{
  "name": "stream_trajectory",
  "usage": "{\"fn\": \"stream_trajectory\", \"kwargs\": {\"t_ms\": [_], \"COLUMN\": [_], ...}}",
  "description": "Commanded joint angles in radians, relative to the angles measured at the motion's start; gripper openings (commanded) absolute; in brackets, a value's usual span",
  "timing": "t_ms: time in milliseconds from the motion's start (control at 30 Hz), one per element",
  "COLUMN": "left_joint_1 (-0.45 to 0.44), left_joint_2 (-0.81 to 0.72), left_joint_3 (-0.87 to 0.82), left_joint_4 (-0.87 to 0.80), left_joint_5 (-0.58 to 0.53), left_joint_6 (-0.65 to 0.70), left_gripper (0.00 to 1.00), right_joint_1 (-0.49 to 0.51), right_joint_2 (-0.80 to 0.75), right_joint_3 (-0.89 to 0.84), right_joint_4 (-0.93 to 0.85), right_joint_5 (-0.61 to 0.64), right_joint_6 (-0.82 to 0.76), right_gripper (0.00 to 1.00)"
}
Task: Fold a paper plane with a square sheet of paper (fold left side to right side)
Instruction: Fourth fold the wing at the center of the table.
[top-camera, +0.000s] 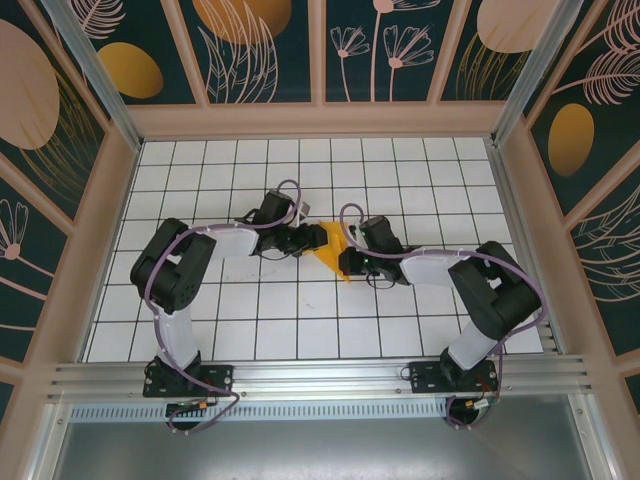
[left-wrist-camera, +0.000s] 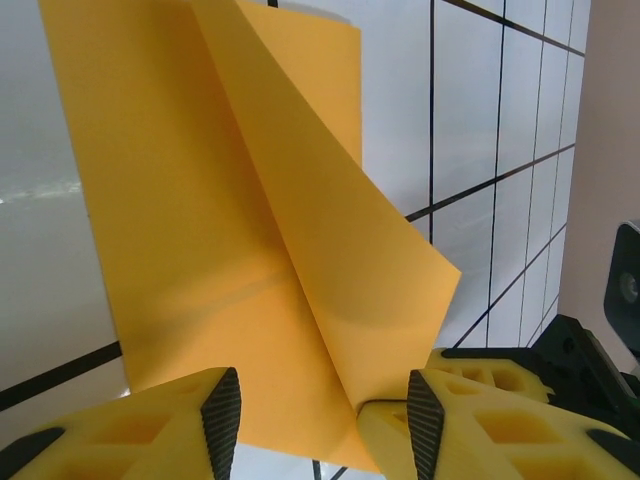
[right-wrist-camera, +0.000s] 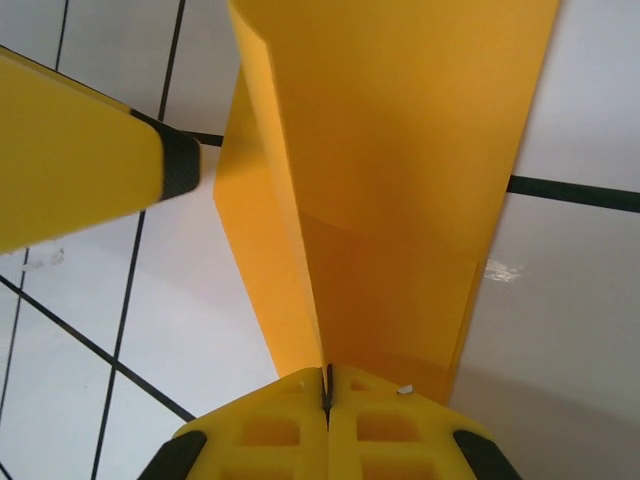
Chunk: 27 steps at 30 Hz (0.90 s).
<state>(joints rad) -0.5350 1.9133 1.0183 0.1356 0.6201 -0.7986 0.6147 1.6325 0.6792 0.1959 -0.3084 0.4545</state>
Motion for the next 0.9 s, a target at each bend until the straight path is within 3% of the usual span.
{"fn": "stream_trajectory", "kwargs": {"t_ms": [0, 867], "left_joint_1": [-0.012, -0.029], "left_joint_2": [0.027, 0.137], "left_joint_3": [0.037, 0.106], "left_joint_4": [0.031, -0.055], "left_joint_5": [0.018, -0.033], "left_joint_6": [-0.011, 0.026], "left_gripper": [0.51, 0.51], "right_joint_1": [-0.014, -0.062], "right_joint_2": [0.004, 0.07], "right_joint_3": [-0.014, -0.017], "right_joint_4": [0.049, 0.097], "right_joint_5": [-0.069, -0.175], "right_joint_6": [0.021, 0.075], "right_gripper": [0.05, 0.07]}}
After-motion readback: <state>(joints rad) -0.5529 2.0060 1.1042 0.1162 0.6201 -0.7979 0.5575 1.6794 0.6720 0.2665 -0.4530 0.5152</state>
